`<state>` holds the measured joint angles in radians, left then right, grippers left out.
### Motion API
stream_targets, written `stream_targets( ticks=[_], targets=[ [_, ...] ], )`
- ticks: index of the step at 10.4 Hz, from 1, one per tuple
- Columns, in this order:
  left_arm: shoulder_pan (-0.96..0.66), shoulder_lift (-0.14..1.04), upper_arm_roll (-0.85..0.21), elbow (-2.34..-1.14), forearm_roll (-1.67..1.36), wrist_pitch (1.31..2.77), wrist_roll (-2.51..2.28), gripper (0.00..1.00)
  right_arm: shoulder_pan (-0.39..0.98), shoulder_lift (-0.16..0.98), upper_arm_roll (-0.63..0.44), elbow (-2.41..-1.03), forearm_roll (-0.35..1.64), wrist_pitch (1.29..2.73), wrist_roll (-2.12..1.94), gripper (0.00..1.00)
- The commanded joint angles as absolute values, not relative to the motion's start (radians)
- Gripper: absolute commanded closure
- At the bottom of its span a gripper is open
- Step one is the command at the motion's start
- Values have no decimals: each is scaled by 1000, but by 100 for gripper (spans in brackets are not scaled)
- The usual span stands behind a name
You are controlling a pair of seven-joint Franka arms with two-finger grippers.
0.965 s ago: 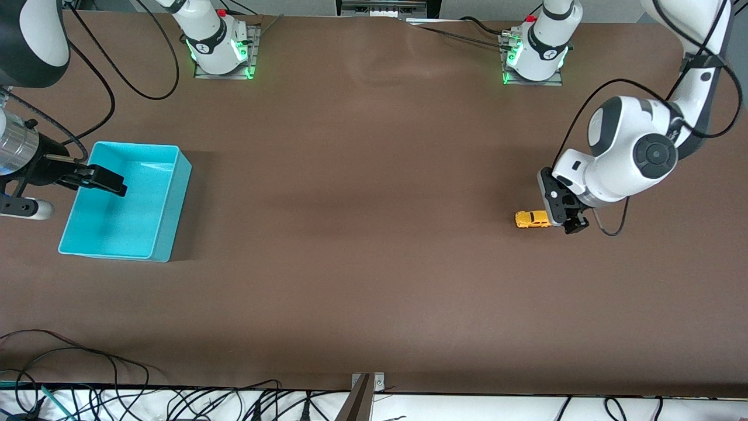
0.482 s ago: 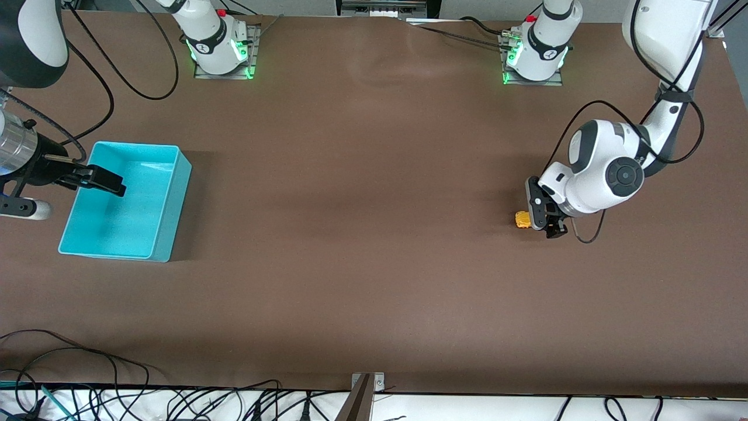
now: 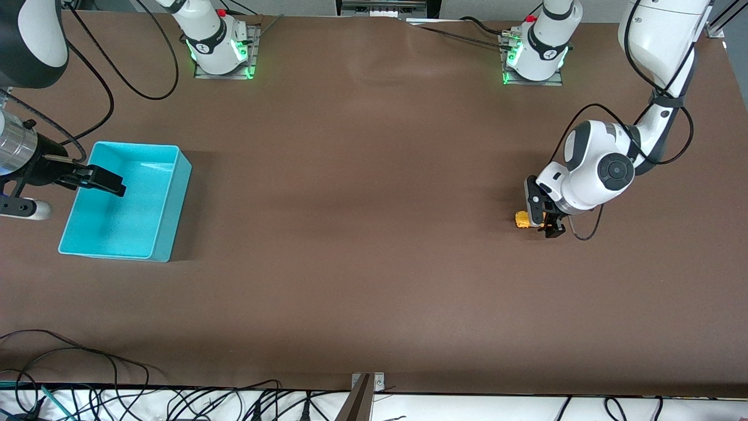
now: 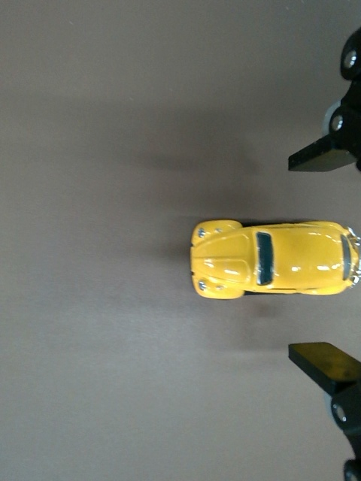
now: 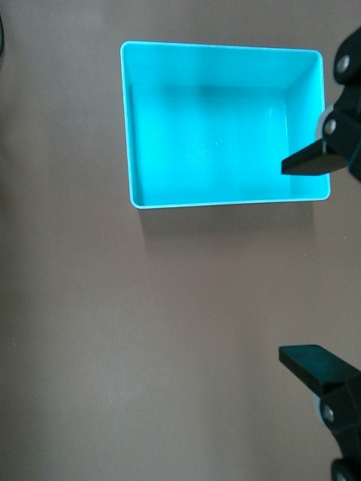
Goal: Wind up and store yellow beetle car
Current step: 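Close the left gripper on the yellow car's body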
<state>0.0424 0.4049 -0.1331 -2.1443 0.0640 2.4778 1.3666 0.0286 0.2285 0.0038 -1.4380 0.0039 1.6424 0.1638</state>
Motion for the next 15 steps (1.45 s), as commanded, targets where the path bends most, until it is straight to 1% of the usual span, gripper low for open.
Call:
stream_targets(
  ticks=[1,3,4,5,6,7,8,9,12,15],
  targets=[
    [55,425,-137,-2149,92,2505,1388,0,23,225,5,-1437,23,1641,161,0],
    [55,426,-137,-2149,92,2505,1388,1,23,225,5,-1439,23,1641,161,0],
    [54,426,-137,-2149,94,2505,1388,6,23,225,5,-1437,23,1641,161,0],
    [54,434,-137,-2149,94,2519,1390,10,23,227,5,-1437,23,1641,161,0],
    [55,443,-137,-2149,94,2526,1390,10,23,226,5,-1439,23,1641,161,0],
    [55,446,-137,-2149,94,2528,1390,12,23,225,5,-1439,23,1641,161,0],
    [55,445,-137,-2149,94,2528,1400,44,23,225,5,-1439,23,1641,161,0],
    [61,443,-138,-2149,97,2528,1425,69,23,225,5,-1439,23,1641,161,0],
    [61,442,-138,-2148,97,2526,1428,91,23,226,5,-1437,23,1641,164,0],
    [61,446,-140,-2146,97,2526,1428,91,23,225,5,-1439,23,1641,164,0]
  ],
)
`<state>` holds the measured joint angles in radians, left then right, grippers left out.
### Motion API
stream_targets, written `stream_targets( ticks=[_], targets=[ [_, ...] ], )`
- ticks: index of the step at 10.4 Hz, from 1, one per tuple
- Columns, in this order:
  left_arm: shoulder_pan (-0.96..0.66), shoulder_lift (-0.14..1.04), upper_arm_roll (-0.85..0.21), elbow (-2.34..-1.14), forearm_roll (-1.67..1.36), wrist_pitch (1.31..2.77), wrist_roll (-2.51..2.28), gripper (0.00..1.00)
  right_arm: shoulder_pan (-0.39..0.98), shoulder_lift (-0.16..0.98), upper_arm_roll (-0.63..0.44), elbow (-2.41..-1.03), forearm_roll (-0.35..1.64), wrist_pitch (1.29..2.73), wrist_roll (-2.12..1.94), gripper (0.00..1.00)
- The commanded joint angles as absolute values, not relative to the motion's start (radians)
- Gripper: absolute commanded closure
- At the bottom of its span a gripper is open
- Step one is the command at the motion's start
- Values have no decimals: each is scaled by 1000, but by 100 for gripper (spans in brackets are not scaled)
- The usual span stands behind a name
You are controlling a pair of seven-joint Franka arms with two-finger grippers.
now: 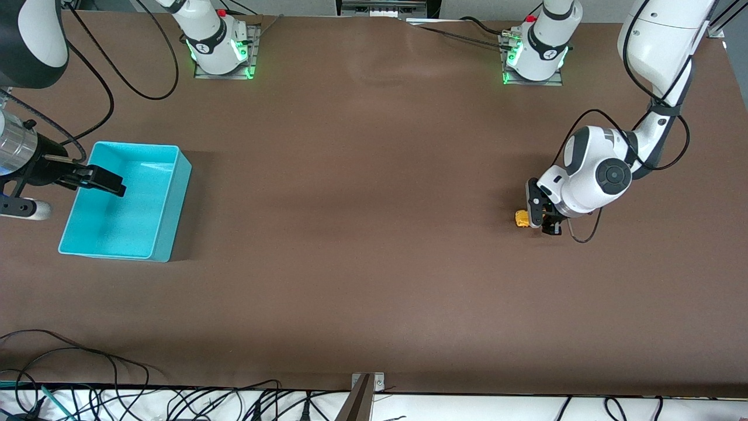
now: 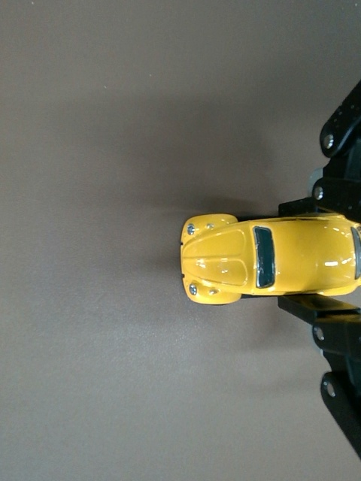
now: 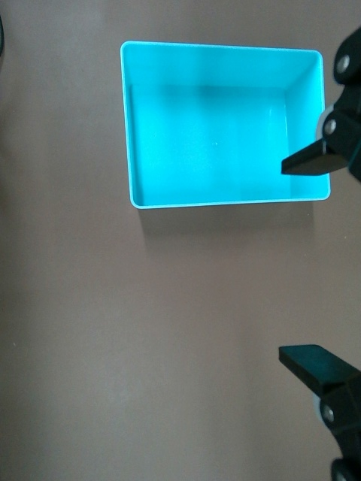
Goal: Wind up and store yellow beetle car
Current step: 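Drag the car backward along the table with the left gripper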
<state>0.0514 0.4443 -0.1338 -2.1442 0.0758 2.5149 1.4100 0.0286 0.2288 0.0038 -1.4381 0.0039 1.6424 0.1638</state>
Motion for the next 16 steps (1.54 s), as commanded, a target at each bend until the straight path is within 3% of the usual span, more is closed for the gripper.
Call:
stream_targets(
  ticks=[1,6,16],
  targets=[
    [61,449,-138,-2146,97,2526,1428,89,23,225,5,-1439,23,1641,164,0],
    [101,469,-138,-2137,100,2519,1500,89,23,230,5,-1439,23,1641,164,0],
    [386,549,-133,-2060,142,2525,1819,89,23,230,5,-1440,23,1643,164,0]
  ],
)
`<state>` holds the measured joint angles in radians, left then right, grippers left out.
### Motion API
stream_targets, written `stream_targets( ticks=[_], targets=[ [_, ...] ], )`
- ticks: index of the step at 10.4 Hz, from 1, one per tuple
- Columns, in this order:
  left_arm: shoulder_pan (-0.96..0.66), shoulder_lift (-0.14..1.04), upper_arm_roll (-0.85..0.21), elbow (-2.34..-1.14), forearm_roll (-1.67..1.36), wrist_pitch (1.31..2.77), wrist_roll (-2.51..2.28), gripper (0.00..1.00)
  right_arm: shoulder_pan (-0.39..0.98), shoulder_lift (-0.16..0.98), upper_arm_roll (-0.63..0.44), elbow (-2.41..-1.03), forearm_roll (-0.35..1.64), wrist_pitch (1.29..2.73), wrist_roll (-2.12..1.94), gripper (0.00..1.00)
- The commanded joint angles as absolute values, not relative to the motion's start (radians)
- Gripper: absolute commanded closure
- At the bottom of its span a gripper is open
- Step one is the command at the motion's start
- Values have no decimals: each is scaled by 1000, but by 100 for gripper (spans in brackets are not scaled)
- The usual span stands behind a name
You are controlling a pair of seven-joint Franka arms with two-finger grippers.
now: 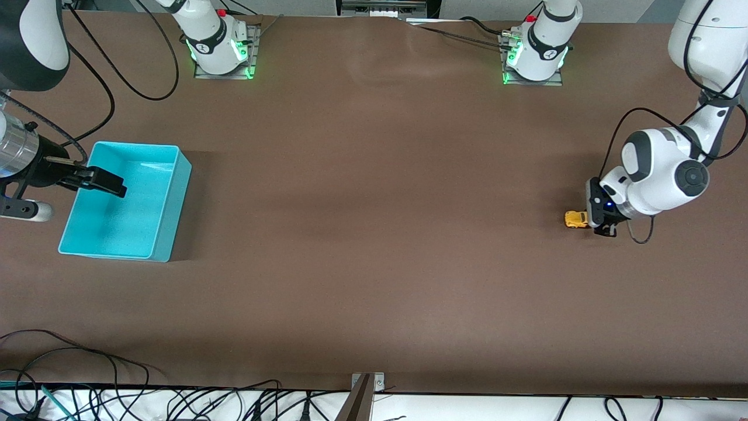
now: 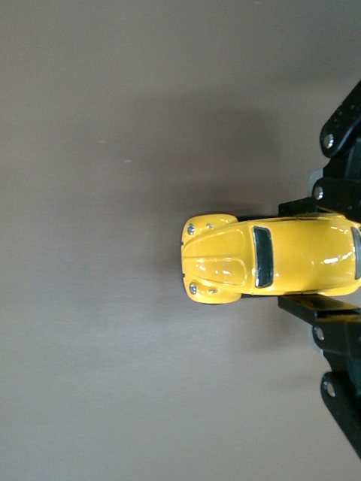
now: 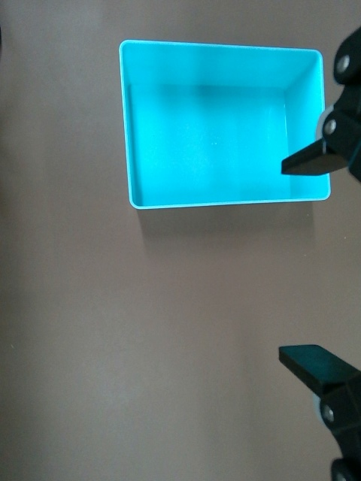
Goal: Wind up and store yellow beetle car
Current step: 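Drag the car backward along the table with the left gripper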
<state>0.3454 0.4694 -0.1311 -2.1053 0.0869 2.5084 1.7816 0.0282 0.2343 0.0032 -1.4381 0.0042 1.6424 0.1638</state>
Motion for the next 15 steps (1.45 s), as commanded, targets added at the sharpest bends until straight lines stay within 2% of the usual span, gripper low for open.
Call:
stream_targets(
  ticks=[1,12,13,14,15],
  targets=[
    [411,554,-133,-2054,167,2525,1819,89,23,230,5,-1440,23,1643,164,0],
    [419,552,-143,-2045,172,2519,1856,88,23,232,5,-1440,23,1643,166,0],
    [420,551,-143,-2045,167,2517,1850,65,23,232,6,-1440,23,1643,166,0],
    [423,545,-146,-2043,161,2516,1859,1,25,232,6,-1440,23,1643,166,0],
    [417,532,-152,-2043,161,2505,1862,0,25,232,6,-1440,23,1643,166,0]
  ],
)
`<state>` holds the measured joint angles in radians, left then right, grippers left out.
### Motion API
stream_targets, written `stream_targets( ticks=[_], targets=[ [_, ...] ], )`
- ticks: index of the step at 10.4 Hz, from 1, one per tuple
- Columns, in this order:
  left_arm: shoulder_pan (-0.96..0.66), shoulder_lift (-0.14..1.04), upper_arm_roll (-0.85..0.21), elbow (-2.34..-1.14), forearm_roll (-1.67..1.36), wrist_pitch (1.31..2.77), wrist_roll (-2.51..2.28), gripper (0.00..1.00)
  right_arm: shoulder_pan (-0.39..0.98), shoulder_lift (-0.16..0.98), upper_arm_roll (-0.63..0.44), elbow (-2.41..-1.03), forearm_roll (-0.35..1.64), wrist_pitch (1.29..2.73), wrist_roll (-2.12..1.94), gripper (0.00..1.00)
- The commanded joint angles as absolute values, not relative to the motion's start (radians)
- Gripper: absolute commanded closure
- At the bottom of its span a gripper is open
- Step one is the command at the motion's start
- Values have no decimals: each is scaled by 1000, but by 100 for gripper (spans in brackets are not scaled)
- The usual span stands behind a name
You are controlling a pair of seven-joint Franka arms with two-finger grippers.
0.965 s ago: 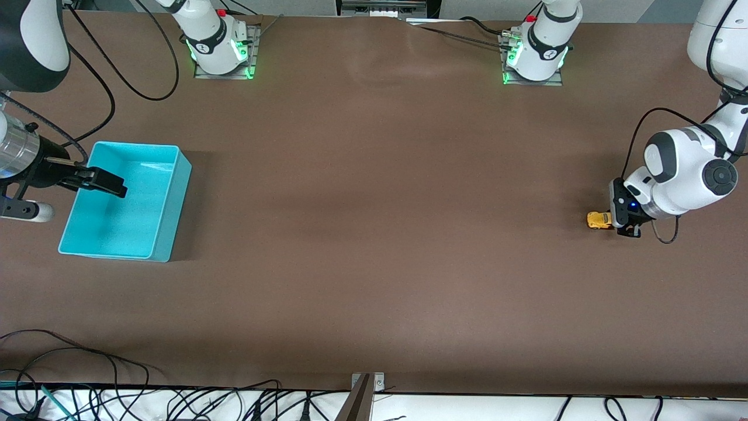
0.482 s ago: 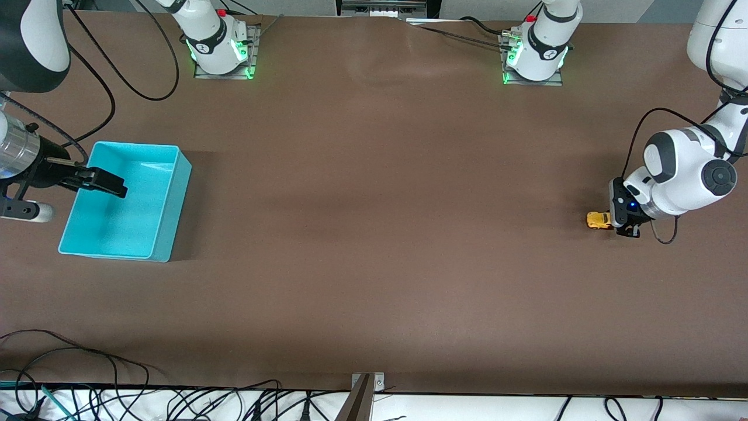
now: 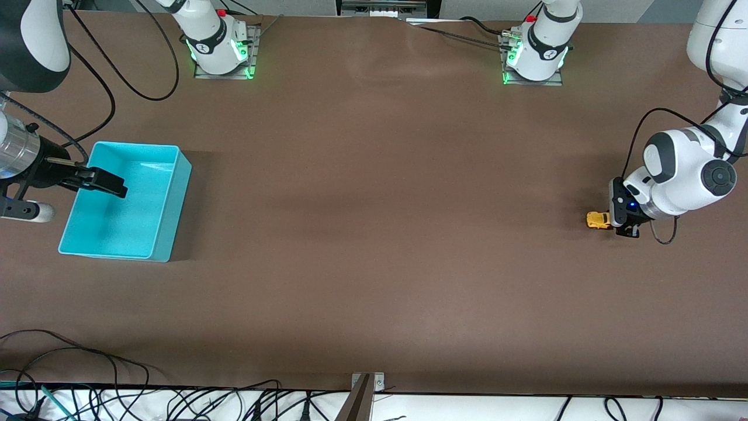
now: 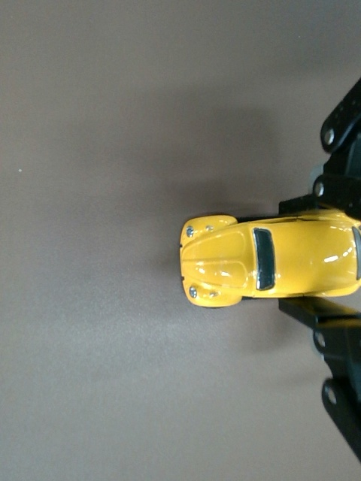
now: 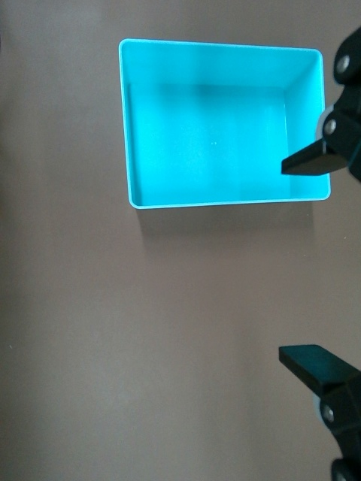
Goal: Wind up and store yellow beetle car
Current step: 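Open the left gripper, letting the car roll toward the cyan bin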
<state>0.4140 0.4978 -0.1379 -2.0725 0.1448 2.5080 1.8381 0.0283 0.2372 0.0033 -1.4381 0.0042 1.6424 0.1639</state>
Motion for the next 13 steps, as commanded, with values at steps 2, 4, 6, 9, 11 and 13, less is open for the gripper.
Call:
stream_targets(
  ticks=[2,4,6,9,11,13],
  targets=[
    [416,496,-173,-2019,166,2417,1864,0,25,232,6,-1440,23,1643,167,0],
    [417,488,-202,-1958,170,2297,1862,0,25,232,5,-1440,23,1643,167,0],
    [417,463,-224,-1944,169,2254,1845,0,25,233,6,-1440,23,1643,167,0],
    [416,408,-270,-1870,170,2058,1749,0,25,233,6,-1446,23,1638,163,0],
    [416,407,-317,-1787,170,1904,1665,0,25,233,8,-1468,21,1641,160,0],
    [416,407,-375,-1760,170,1827,1559,0,26,239,8,-1471,21,1641,160,0]
  ],
)
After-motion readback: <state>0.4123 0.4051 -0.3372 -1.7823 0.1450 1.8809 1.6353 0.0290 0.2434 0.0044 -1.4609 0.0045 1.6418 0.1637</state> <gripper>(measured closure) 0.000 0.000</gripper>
